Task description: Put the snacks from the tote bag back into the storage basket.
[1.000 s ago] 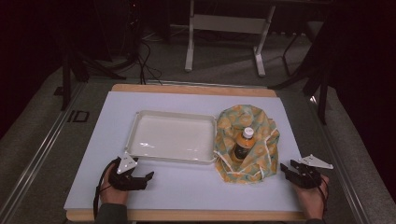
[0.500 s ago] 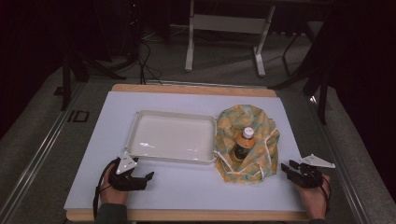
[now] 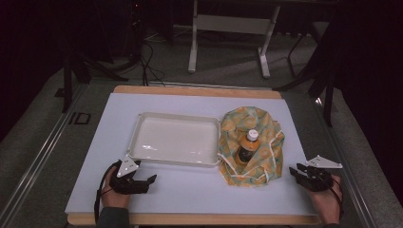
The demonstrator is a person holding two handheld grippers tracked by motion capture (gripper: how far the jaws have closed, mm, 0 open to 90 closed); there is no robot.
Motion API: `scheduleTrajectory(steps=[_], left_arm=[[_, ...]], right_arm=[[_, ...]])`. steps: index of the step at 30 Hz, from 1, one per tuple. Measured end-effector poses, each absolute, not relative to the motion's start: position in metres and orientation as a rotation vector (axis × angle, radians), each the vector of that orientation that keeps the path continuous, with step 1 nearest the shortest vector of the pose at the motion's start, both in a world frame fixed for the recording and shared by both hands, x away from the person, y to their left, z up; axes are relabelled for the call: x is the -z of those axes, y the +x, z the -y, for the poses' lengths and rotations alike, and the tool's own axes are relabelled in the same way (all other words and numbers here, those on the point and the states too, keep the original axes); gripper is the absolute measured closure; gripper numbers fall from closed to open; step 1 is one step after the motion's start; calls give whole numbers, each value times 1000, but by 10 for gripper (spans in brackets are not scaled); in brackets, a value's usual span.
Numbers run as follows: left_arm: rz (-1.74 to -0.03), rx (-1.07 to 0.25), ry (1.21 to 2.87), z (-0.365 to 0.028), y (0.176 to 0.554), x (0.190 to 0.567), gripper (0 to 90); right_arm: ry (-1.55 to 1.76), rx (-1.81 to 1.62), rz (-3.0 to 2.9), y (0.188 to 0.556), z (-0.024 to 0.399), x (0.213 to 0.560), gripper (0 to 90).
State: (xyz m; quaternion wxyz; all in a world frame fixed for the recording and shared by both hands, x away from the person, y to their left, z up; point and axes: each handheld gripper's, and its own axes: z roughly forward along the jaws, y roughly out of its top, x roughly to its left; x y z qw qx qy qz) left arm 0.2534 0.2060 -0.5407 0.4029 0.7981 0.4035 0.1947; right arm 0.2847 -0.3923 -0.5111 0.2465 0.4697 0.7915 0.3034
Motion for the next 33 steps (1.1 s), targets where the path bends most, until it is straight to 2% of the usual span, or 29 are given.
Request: scheduleTrajectory(steps=[10,33], left_arm=[[-1019,-489,2020,-206,253,541,179],[-1019,-479,2022,-206,254,541,179]], right_arm=[[1211,-787,-2208,284,394,493,654],[1048,-722,-2331,291,376,462,661]])
